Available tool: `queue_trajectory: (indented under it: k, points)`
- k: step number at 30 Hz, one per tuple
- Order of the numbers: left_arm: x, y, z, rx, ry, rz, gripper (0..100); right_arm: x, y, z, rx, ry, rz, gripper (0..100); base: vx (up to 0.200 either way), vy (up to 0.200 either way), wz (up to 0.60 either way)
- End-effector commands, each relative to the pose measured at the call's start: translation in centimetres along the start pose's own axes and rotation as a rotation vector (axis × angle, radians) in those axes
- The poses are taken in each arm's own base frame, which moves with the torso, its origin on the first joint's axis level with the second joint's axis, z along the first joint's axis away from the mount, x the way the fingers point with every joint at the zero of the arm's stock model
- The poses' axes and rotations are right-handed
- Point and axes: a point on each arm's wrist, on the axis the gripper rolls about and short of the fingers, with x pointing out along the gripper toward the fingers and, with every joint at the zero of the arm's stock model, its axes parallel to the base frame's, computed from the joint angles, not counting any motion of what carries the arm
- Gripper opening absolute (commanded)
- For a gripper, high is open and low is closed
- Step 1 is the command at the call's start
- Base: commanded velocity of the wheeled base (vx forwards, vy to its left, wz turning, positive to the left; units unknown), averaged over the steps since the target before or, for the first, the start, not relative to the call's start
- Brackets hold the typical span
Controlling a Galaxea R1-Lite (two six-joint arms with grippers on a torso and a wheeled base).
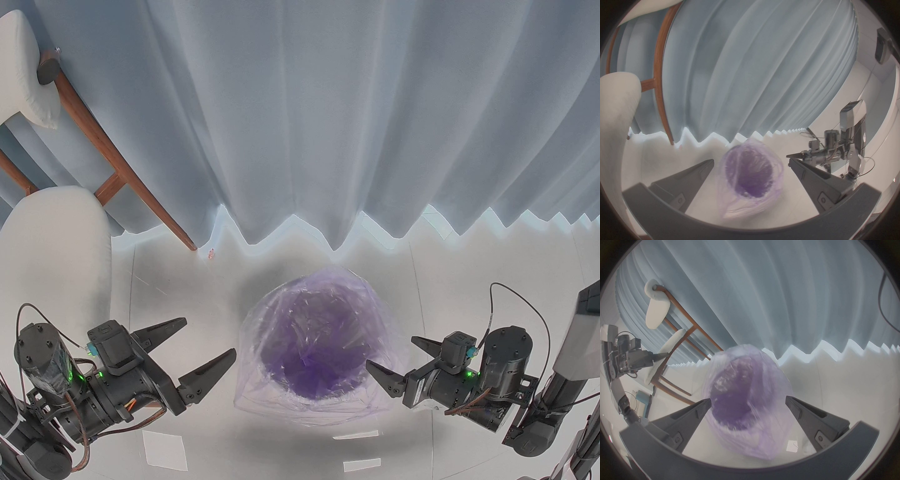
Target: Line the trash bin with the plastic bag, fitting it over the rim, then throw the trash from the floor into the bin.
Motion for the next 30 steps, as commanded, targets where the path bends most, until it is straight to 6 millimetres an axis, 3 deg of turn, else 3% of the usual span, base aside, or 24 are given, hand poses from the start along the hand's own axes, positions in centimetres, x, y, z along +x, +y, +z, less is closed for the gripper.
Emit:
queue_trajectory:
  k: [1,4,9,13,18,25,30]
  points:
    - [2.7,0.0,-0.6,0.016,0.014,0.074,100,1.0,0.2,-3.8,-0.051,0.112,0.021,100,0.000,0.000,0.00]
    - [4.2,-0.1,-1.6,0.010,0.029,0.139,100,1.4,0.0,-3.3,-0.039,0.082,-0.001,100,0.000,0.000,0.00]
    - [4.0,-0.4,-2.1,-0.005,0.060,0.104,100,1.4,-1.0,-2.0,-0.027,0.016,-0.080,100,0.000,0.000,0.00]
    - [3.7,-0.7,-1.0,-0.069,0.018,0.039,100,1.2,-0.9,-1.5,-0.024,-0.005,-0.077,100,0.000,0.000,0.00]
    - [3.9,-0.7,-0.2,-0.109,-0.026,0.033,100,0.8,-0.5,-1.0,-0.022,-0.025,-0.057,100,0.000,0.000,0.00]
    - [3.8,-0.8,-0.4,-0.103,-0.012,0.030,100,-0.7,1.3,0.5,-0.024,-0.087,0.045,100,0.000,0.000,0.00]
    - [3.5,-0.8,-0.8,-0.100,0.009,0.031,100,-0.9,1.5,0.8,-0.023,-0.101,0.052,100,0.000,0.000,0.00]
